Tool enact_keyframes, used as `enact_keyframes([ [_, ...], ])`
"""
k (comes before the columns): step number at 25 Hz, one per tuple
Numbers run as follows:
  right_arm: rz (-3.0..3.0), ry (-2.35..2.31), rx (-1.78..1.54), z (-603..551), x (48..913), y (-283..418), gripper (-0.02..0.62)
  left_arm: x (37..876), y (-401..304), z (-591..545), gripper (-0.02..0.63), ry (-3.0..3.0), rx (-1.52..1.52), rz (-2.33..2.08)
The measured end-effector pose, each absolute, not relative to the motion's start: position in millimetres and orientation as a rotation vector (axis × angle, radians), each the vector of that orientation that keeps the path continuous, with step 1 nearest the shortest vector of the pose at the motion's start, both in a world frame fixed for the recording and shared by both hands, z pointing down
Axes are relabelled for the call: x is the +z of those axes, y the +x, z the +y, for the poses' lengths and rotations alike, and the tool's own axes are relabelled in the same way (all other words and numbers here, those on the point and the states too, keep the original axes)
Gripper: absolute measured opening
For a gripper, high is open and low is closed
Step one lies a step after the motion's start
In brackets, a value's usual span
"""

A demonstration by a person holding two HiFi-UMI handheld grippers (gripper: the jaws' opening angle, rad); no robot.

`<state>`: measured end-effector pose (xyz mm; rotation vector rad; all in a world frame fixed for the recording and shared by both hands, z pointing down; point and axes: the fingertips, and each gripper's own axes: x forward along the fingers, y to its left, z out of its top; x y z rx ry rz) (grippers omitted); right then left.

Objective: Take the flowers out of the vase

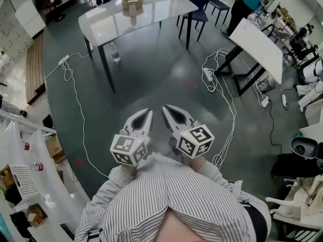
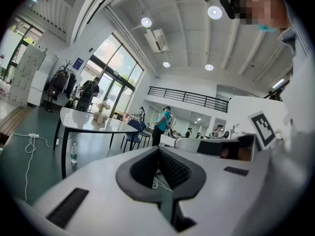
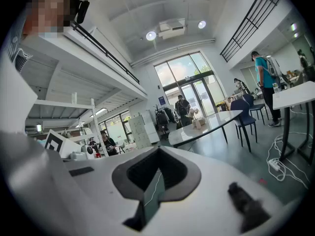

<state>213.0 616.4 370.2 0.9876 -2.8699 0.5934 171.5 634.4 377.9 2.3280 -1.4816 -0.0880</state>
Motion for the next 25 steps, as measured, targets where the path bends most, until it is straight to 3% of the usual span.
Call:
enact_keyframes([
  [25,-2.89,1.008,0.675,624.2,382.1,227.5,0.015,391.2,177.8,642.5,0.012,2.323,-0.044,-1.473],
])
